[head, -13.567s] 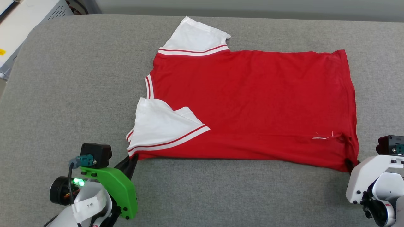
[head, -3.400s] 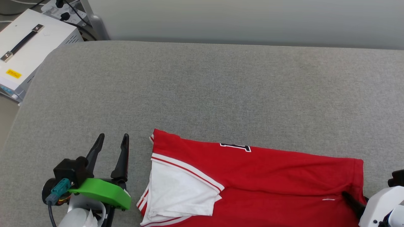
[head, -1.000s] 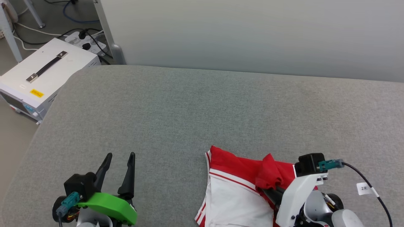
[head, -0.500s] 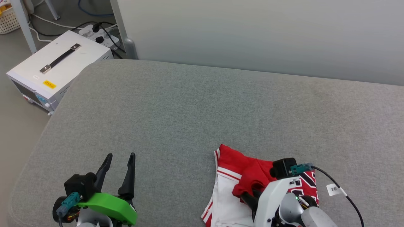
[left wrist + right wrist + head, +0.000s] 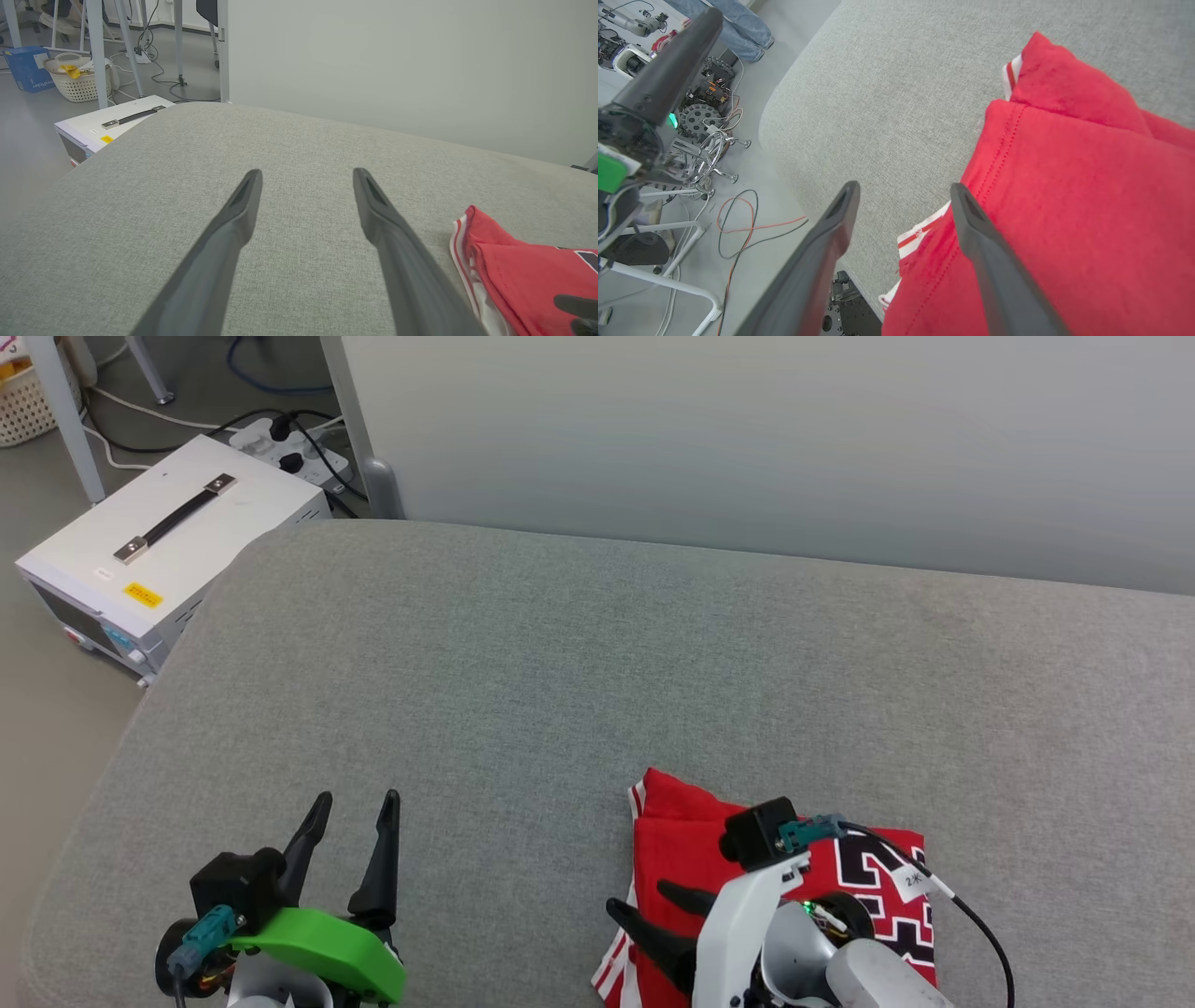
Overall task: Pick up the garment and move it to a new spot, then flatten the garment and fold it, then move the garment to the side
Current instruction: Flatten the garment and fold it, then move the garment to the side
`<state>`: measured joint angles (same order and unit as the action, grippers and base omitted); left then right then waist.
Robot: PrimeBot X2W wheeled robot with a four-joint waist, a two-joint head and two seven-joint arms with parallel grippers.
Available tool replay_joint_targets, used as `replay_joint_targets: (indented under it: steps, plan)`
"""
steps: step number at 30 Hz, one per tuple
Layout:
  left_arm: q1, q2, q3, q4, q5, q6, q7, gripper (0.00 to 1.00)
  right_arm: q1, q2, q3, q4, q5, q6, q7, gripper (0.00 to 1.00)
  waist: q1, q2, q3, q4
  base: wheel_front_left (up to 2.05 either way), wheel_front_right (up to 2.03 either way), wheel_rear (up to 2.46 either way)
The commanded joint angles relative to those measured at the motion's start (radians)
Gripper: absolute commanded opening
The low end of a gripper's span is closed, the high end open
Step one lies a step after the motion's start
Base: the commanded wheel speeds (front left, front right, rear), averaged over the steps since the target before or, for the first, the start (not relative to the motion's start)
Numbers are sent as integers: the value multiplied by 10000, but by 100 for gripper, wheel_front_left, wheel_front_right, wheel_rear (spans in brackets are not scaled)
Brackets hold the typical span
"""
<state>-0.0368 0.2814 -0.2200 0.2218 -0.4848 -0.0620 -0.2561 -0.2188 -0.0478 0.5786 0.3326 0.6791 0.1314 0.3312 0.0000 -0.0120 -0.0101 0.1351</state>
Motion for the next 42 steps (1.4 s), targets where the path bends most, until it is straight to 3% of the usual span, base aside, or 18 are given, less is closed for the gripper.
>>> replay_joint_targets:
  steps: [1, 10, 17, 22, 26, 32, 42]
  plan:
    - [91, -46, 4, 35, -57, -8, -57, 100, -248, -25, -47, -58, -300, -7, -92, 100, 0, 120, -51, -30, 0, 0, 0]
    - [219, -189, 106, -151, -6, -32, -57, 100, -674, -171, -1451, -755, -2573, -7, -316, 100, 0, 120, -192, -313, 0, 0, 0]
    - [216, -445, 473, -638, 248, -91, -57, 100, -1013, -1608, -2464, -1826, -4331, -7, -1413, 100, 0, 120, -139, -735, 0, 0, 0]
    - [259, -762, 824, -1037, 582, -161, -57, 100, -548, -2239, -3466, -2306, -4699, -7, -2323, 100, 0, 120, -58, -948, 0, 0, 0]
    - [327, -1001, 1118, -1291, 843, -273, -57, 100, 127, -2198, -4686, -2816, -4673, -7, -3121, 100, 0, 120, 13, -1077, 0, 0, 0]
    - [412, -1321, 1333, -1454, 1239, -467, -57, 100, 1440, -1646, -6090, -3754, -4726, -7, -4008, 100, 0, 120, 133, -1195, 0, 0, 0]
    - [562, -1579, 1356, -1306, 1568, -644, -57, 100, 2696, -735, -6582, -4468, -4954, -7, -4497, 100, 0, 120, 86, -1308, 0, 0, 0]
